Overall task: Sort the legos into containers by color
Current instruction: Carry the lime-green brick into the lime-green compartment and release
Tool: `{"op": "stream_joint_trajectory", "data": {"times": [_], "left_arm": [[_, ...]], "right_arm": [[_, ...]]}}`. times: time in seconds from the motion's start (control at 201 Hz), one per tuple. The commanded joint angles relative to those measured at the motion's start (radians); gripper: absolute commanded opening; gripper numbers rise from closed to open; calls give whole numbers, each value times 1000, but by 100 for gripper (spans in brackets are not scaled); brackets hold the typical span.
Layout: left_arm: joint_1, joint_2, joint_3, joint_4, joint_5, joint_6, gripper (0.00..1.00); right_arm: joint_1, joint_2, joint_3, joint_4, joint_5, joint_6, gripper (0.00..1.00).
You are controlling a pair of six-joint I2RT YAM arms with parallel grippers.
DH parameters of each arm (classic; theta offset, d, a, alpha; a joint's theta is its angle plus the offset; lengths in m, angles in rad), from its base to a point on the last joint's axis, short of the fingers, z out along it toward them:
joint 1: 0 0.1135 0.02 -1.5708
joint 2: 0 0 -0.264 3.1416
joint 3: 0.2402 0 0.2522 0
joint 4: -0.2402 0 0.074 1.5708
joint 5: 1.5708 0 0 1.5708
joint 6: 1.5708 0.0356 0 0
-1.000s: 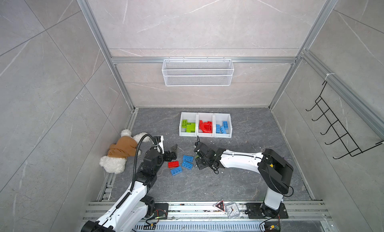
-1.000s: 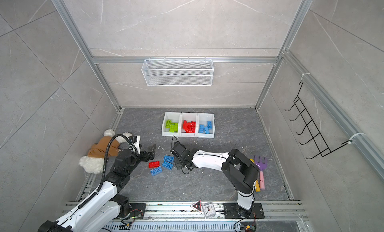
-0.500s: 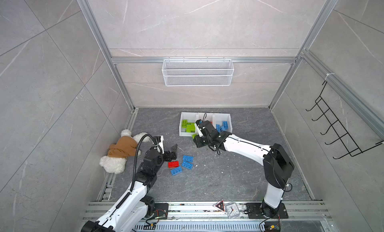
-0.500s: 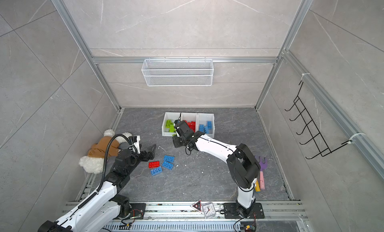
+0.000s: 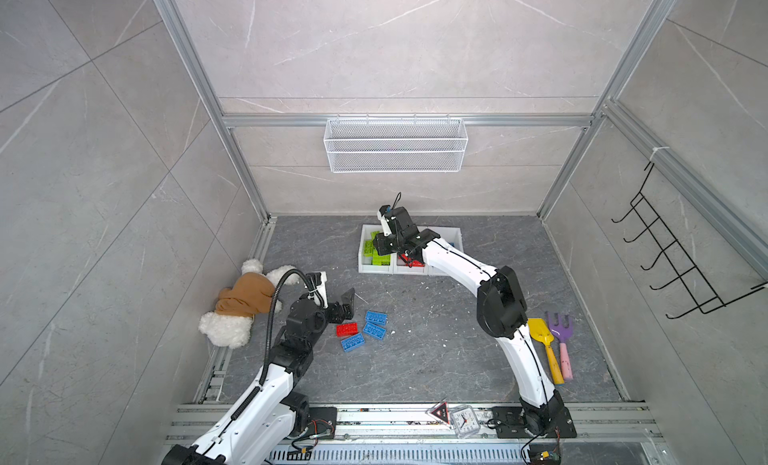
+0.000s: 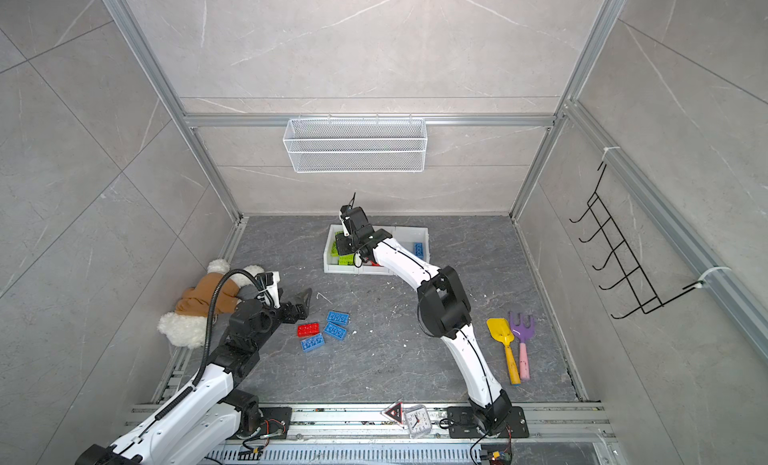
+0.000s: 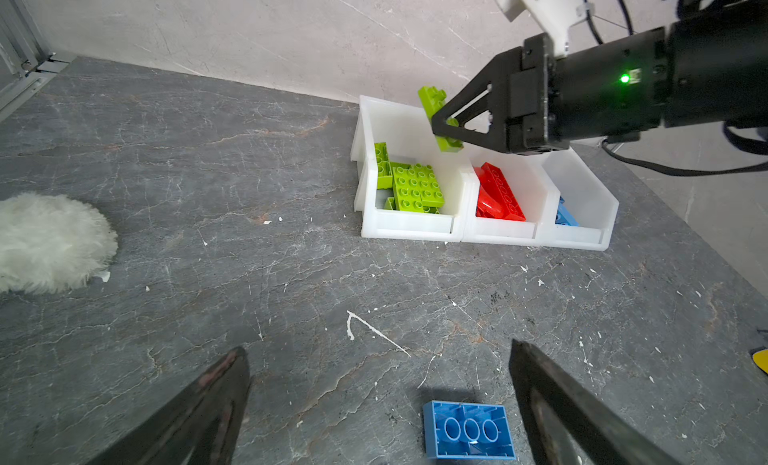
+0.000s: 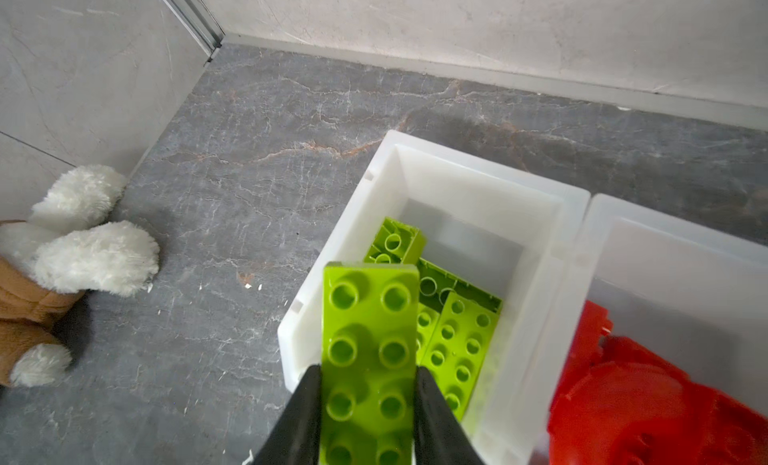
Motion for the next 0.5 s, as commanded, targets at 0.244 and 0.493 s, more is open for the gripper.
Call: {"op": "stream_joint_trajectory", "data": {"times": [0.244, 0.493], "left_arm": [[1, -19, 18, 4, -27, -3, 100], [2, 3, 42, -34, -53, -22, 100]], "right_arm": [[-3, 39, 98, -102, -43, -57, 55], [-26, -252, -269, 141, -187, -51, 64]]}}
